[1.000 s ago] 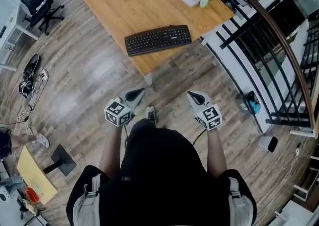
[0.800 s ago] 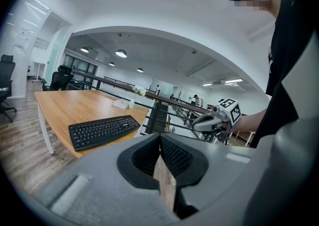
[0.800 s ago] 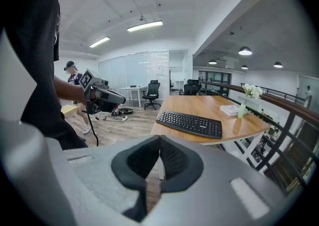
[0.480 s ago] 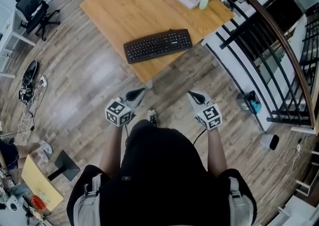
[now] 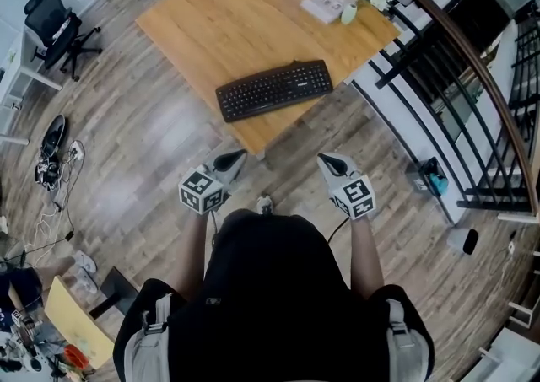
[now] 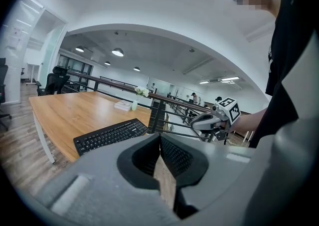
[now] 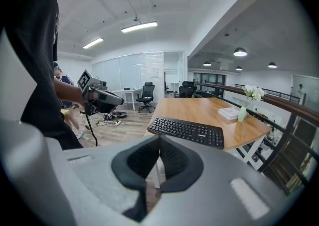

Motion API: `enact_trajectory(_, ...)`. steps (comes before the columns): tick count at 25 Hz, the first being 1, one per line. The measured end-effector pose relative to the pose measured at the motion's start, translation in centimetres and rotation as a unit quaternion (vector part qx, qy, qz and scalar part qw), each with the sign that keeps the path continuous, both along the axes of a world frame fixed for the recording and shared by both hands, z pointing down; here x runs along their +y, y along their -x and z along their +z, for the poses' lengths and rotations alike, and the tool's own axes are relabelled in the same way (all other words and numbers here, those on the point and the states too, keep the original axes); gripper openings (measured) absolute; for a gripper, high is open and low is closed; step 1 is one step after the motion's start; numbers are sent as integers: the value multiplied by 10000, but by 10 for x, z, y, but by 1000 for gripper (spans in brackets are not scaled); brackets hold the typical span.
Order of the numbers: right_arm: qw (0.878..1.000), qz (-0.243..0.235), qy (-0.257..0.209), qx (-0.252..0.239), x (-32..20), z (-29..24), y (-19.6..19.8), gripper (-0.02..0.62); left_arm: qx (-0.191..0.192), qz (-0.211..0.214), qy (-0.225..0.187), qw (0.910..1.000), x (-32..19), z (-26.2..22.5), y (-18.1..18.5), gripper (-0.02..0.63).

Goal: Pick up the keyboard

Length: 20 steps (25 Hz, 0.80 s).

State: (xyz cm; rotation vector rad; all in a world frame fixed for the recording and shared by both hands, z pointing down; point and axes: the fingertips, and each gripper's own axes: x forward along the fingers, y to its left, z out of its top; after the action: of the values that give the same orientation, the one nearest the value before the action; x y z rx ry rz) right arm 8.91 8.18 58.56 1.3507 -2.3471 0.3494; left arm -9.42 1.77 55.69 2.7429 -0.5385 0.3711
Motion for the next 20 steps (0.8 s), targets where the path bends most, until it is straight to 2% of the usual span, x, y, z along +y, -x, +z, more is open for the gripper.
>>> enact_trajectory(7, 10000, 69, -17, 5, -17, 4, 14, 2, -9, 61, -13, 10000, -21, 4, 13, 11)
enact_trajectory(20, 9999, 99, 107, -20, -22, 11, 26, 3, -13, 39, 110, 9999, -27, 13, 28, 11)
